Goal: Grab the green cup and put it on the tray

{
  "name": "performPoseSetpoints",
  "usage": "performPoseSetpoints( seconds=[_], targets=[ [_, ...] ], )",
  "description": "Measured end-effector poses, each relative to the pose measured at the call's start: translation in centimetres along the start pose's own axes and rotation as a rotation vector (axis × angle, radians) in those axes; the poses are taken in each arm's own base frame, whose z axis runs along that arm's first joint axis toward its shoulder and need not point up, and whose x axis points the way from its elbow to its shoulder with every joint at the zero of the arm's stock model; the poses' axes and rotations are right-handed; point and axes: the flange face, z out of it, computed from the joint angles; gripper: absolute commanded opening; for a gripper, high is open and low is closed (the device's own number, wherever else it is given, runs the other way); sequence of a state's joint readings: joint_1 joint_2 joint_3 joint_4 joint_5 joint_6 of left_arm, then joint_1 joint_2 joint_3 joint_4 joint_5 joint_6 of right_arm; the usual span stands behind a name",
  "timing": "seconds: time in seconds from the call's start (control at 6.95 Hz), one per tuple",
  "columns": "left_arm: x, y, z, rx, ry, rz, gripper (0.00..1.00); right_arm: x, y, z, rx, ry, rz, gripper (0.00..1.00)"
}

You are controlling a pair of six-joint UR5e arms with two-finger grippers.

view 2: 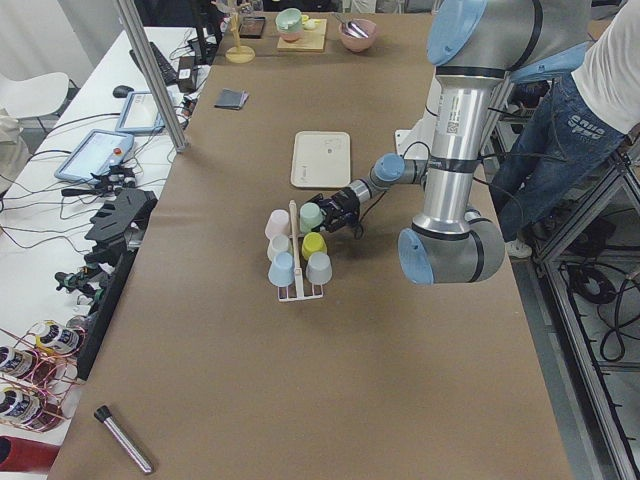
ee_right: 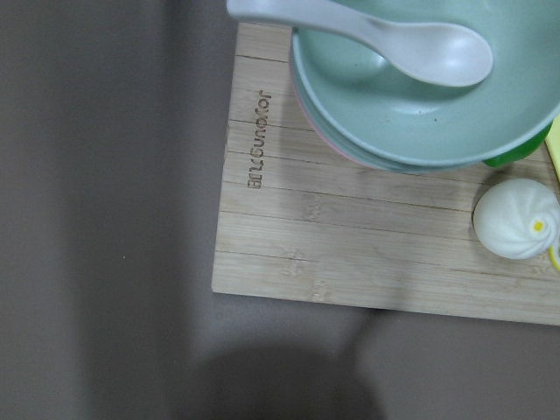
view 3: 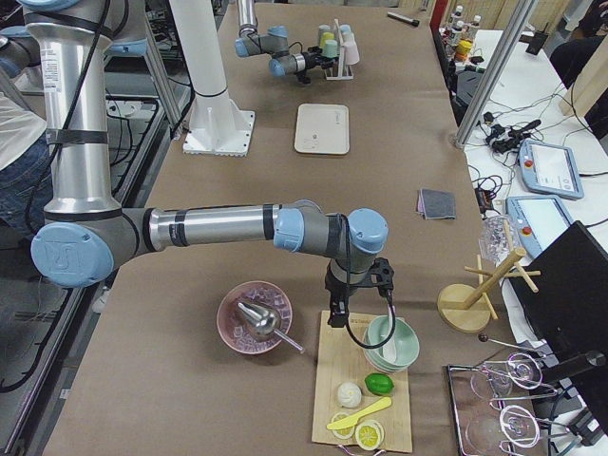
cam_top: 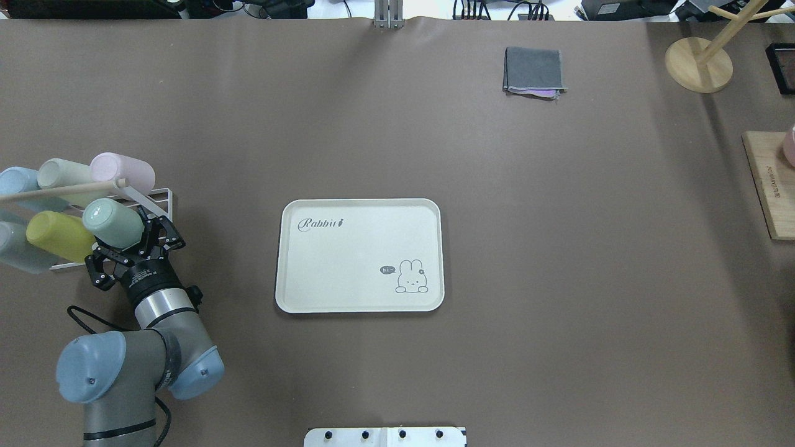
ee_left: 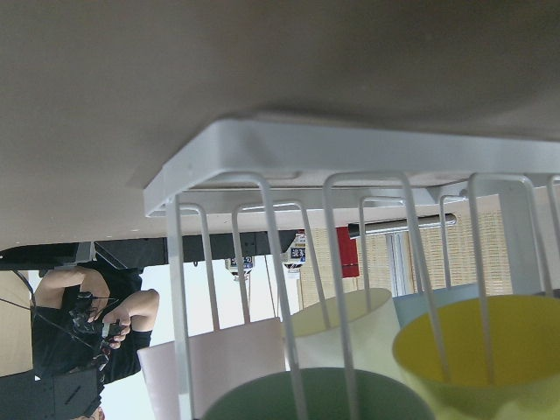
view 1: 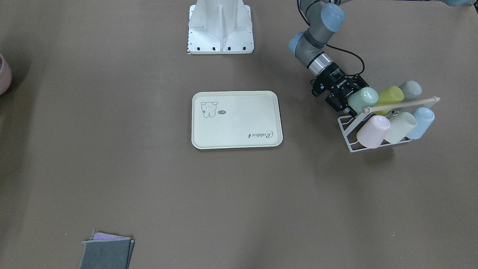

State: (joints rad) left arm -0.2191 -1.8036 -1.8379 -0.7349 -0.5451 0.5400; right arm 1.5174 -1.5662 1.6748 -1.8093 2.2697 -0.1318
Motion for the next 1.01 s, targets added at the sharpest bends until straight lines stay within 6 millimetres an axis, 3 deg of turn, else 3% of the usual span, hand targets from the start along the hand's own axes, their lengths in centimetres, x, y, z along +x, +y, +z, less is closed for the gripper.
performPoseSetpoints(
  seconds=[1.01],
  targets=[
    [-0.6,4.1,-0.1,-0.010,0.014,-0.019,0.78,0.3,0.1,-0.9,0.021,-0.015,0.009,1.00]
  ],
)
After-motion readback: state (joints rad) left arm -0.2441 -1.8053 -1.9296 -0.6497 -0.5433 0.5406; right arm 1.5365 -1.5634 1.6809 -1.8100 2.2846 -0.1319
